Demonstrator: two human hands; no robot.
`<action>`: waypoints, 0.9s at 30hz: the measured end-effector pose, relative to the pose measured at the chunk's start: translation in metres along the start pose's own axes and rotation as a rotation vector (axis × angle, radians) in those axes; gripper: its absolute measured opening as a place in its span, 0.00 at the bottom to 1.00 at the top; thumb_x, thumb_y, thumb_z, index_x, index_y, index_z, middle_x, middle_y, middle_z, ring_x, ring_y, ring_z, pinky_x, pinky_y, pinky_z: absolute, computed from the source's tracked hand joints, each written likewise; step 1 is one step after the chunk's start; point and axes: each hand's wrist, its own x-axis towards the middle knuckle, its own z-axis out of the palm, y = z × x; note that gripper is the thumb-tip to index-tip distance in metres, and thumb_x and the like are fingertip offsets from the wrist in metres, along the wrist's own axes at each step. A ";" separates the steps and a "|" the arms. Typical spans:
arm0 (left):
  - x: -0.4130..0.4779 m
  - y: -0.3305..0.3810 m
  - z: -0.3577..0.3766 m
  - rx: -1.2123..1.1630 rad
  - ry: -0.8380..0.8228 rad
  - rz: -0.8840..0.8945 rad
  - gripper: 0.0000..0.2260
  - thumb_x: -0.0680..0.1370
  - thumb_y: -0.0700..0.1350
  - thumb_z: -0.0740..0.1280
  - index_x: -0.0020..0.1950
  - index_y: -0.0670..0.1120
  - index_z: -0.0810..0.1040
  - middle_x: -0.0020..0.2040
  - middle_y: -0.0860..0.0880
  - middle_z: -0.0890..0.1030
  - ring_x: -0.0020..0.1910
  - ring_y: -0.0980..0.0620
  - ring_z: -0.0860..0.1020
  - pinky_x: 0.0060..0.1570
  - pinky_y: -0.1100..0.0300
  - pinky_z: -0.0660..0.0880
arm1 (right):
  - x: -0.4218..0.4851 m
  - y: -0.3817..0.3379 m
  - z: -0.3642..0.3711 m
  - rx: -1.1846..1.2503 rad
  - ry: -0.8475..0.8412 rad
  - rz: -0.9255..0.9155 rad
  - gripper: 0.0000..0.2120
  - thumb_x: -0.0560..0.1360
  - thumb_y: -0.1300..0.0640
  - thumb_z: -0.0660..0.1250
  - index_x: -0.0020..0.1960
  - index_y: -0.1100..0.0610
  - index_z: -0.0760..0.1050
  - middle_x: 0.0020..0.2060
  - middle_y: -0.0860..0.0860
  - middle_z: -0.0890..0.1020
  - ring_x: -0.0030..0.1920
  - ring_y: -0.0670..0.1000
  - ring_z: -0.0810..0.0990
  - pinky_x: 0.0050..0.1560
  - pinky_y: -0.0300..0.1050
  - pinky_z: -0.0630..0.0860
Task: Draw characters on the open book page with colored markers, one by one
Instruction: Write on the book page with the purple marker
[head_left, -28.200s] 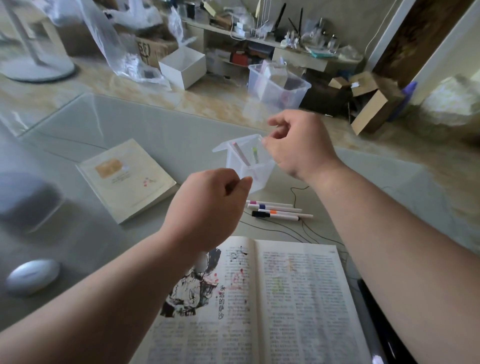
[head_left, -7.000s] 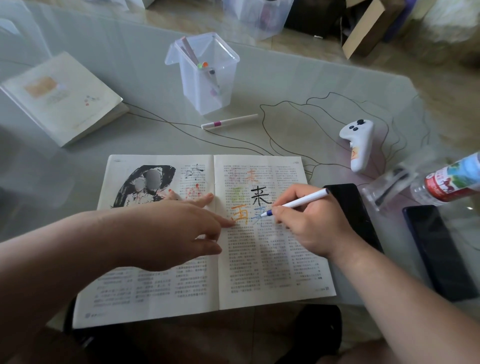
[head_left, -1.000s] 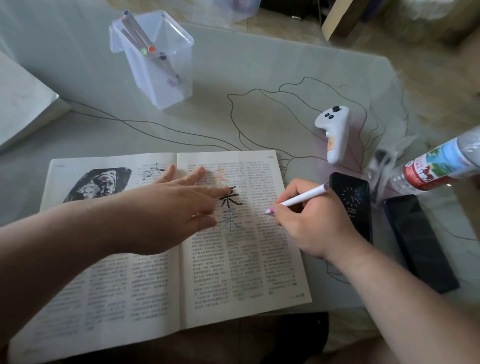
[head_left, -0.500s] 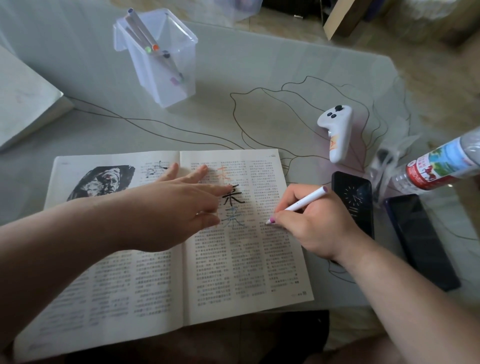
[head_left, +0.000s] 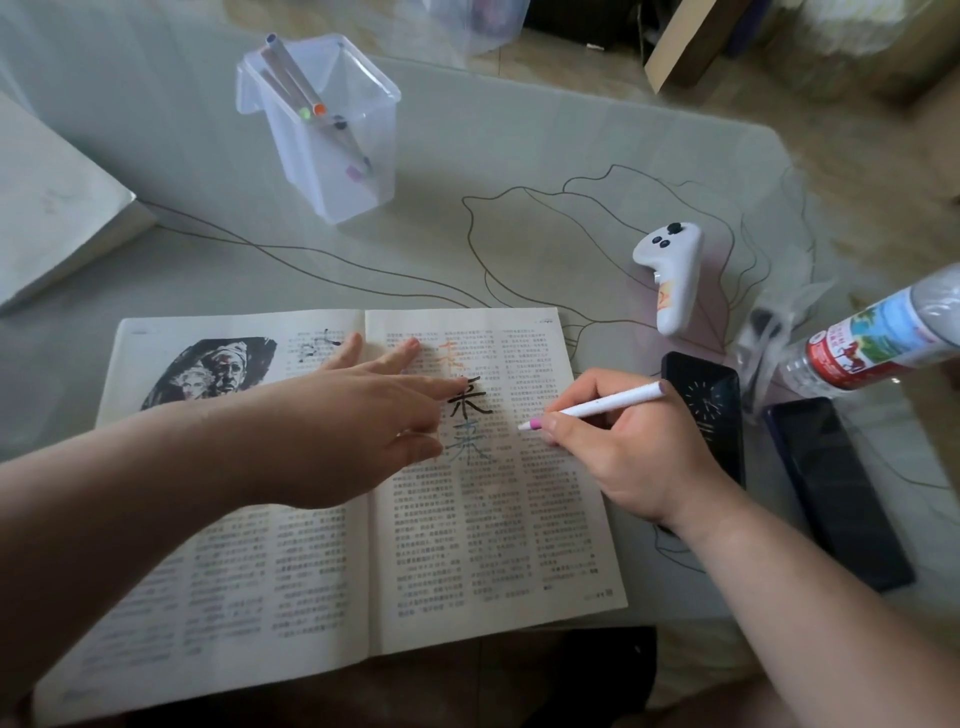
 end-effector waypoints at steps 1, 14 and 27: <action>0.000 0.000 0.000 -0.004 0.001 -0.001 0.15 0.82 0.59 0.52 0.45 0.54 0.73 0.76 0.71 0.49 0.77 0.55 0.35 0.76 0.41 0.39 | -0.002 -0.001 0.002 0.006 0.000 -0.023 0.06 0.72 0.57 0.77 0.37 0.57 0.83 0.32 0.56 0.84 0.34 0.57 0.80 0.33 0.48 0.74; 0.002 0.000 0.002 0.001 0.003 0.000 0.15 0.82 0.58 0.53 0.43 0.54 0.72 0.76 0.70 0.49 0.77 0.54 0.36 0.76 0.40 0.39 | -0.008 -0.003 0.010 -0.131 -0.003 -0.042 0.08 0.73 0.58 0.76 0.36 0.55 0.80 0.30 0.48 0.81 0.28 0.44 0.74 0.29 0.35 0.69; 0.002 0.002 0.000 0.000 0.001 -0.005 0.15 0.83 0.58 0.53 0.42 0.53 0.71 0.76 0.70 0.50 0.78 0.54 0.36 0.76 0.40 0.39 | -0.011 -0.010 0.006 -0.151 -0.146 -0.015 0.09 0.72 0.59 0.76 0.35 0.56 0.80 0.31 0.50 0.81 0.30 0.42 0.74 0.29 0.35 0.70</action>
